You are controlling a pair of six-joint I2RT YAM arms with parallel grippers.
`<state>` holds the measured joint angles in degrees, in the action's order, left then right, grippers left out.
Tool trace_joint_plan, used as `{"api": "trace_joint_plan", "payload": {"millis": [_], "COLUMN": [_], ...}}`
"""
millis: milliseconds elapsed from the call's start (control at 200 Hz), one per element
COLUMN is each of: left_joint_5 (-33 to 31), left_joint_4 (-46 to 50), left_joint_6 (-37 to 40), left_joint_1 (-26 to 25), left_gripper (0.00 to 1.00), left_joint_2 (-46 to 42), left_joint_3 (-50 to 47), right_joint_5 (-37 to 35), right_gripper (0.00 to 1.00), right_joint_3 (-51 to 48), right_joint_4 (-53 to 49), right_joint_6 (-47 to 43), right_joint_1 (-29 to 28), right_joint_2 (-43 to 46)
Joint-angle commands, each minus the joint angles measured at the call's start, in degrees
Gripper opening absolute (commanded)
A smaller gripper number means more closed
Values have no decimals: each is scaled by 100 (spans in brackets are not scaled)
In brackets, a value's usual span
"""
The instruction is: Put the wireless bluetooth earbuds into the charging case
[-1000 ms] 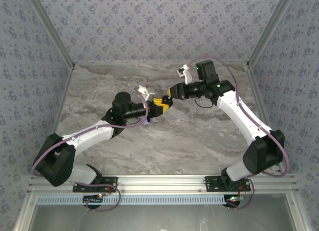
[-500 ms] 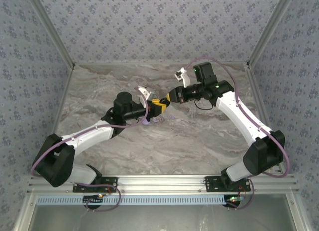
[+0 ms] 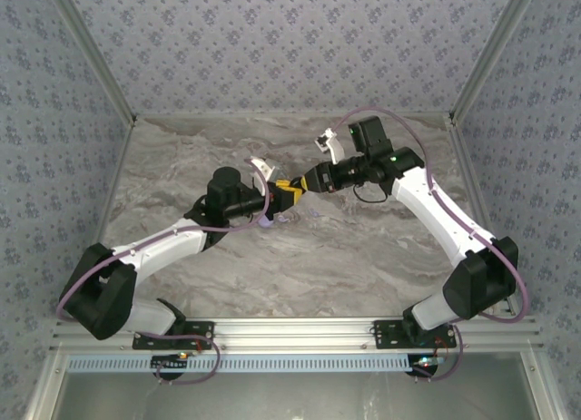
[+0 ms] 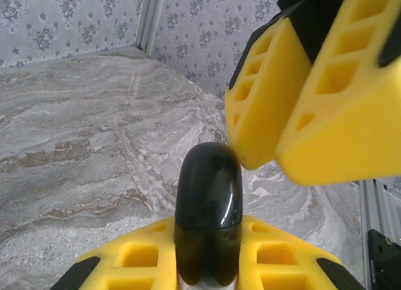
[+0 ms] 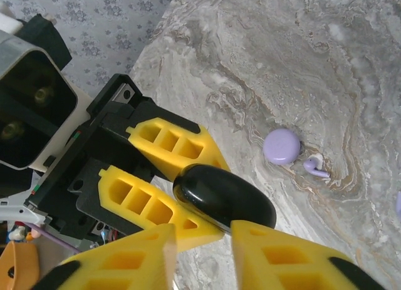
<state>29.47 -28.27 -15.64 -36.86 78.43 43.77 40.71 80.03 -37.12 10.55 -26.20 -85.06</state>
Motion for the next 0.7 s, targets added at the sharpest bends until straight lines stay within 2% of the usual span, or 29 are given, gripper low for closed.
{"api": "trace_joint_plan", "payload": {"millis": [0, 230, 485, 590, 695], "left_joint_5": [175, 366, 446, 243, 45], "left_joint_4": [-291, -342, -321, -37, 458], "left_joint_6": [79, 78, 17, -98, -426], "left_joint_1": [-13, -14, -14, 41, 221], "left_gripper": [16, 16, 16, 16, 16], "left_joint_2": [-57, -113, -113, -60, 122], "left_joint_3": [338, 303, 331, 431, 680], "right_joint_5": [-181, -318, -249, -330, -812], "right_gripper": [42, 50, 51, 51, 52], "right_joint_3": [127, 110, 24, 17, 1], "right_joint_4": [-236, -208, -136, -129, -117], "right_joint_6": [-112, -136, -141, -110, -47], "right_joint_1": [-38, -30, -1, 16, 61], "right_joint_2": [95, 99, 91, 118, 223]}}
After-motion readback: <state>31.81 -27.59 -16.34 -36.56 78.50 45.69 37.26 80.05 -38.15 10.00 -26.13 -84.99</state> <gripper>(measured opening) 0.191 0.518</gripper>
